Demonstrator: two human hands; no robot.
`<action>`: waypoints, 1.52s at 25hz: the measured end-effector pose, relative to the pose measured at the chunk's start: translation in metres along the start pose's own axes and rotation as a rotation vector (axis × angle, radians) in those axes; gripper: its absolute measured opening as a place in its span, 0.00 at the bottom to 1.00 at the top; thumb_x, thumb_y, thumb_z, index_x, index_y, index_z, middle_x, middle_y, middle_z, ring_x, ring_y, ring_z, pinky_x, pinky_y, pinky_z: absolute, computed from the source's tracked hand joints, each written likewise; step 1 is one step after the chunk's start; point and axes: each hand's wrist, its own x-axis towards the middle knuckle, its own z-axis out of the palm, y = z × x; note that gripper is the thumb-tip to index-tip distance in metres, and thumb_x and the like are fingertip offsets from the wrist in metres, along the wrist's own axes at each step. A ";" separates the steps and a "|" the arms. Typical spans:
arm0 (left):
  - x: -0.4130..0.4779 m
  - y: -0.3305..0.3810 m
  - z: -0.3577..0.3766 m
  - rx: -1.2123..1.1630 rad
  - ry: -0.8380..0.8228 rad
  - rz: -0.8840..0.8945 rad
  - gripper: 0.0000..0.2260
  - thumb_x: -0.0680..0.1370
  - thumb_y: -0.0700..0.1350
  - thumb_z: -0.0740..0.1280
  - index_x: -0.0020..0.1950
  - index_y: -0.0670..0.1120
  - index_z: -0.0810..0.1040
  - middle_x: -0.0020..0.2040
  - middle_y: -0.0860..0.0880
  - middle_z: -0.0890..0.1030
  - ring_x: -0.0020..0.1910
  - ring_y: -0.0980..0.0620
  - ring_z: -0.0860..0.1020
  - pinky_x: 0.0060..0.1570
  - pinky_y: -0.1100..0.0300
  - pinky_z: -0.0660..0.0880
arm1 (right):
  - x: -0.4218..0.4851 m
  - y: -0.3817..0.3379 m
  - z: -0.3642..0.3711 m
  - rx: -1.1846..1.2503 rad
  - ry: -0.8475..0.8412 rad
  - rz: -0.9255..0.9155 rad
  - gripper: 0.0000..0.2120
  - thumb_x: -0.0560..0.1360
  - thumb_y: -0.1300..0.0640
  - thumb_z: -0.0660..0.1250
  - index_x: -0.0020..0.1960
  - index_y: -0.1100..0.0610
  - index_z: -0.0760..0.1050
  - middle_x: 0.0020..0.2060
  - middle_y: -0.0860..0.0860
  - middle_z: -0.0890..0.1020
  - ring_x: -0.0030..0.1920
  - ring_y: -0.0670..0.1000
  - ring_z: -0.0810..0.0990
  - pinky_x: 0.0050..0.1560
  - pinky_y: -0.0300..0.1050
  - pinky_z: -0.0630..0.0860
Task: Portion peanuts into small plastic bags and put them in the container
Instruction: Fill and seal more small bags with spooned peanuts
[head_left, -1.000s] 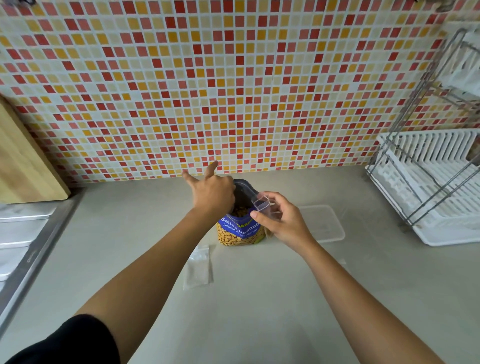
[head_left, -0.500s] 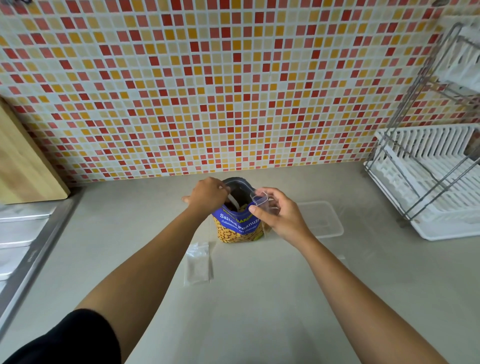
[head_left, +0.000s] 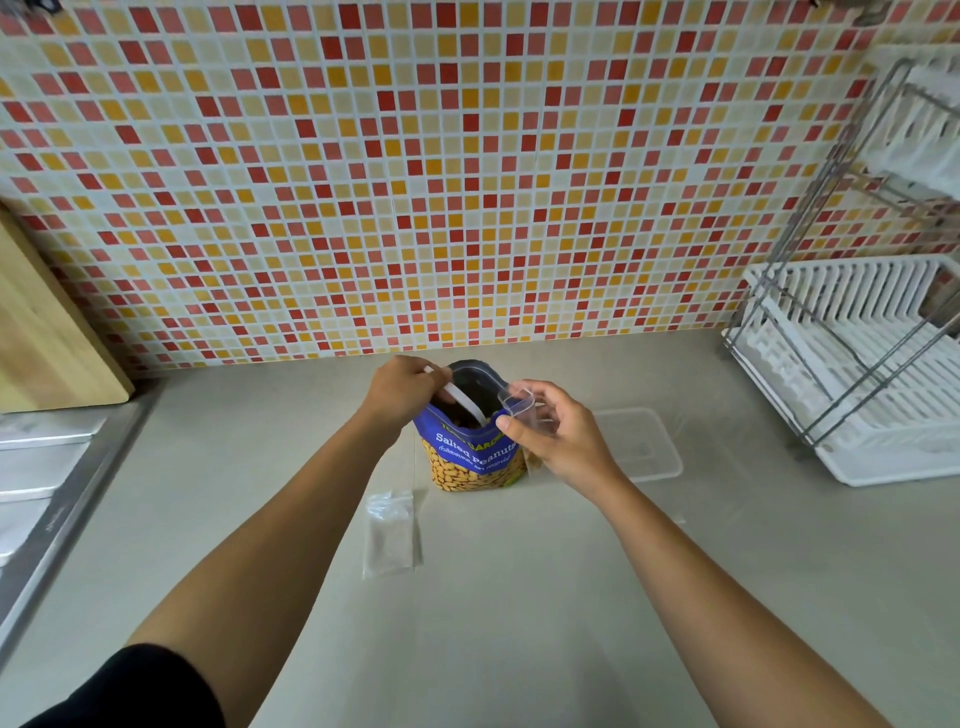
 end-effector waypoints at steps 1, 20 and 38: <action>0.000 0.001 -0.002 -0.045 0.005 -0.012 0.09 0.79 0.47 0.63 0.46 0.42 0.79 0.38 0.50 0.79 0.38 0.55 0.76 0.36 0.64 0.71 | 0.000 0.000 0.000 0.000 0.002 0.001 0.25 0.69 0.47 0.73 0.63 0.51 0.72 0.58 0.45 0.79 0.56 0.47 0.78 0.52 0.44 0.78; -0.006 -0.010 -0.038 -0.379 0.138 -0.191 0.10 0.80 0.50 0.60 0.53 0.45 0.75 0.42 0.51 0.80 0.54 0.52 0.75 0.60 0.44 0.61 | 0.005 -0.019 0.001 -0.053 0.185 -0.088 0.24 0.66 0.50 0.75 0.60 0.51 0.74 0.53 0.46 0.80 0.49 0.44 0.78 0.45 0.35 0.76; -0.005 0.008 -0.064 -0.499 0.194 -0.176 0.09 0.80 0.51 0.61 0.54 0.48 0.73 0.43 0.53 0.80 0.46 0.58 0.79 0.54 0.50 0.65 | 0.017 -0.029 0.014 -0.409 0.150 -0.155 0.29 0.64 0.47 0.77 0.61 0.54 0.73 0.53 0.48 0.80 0.47 0.45 0.78 0.47 0.40 0.78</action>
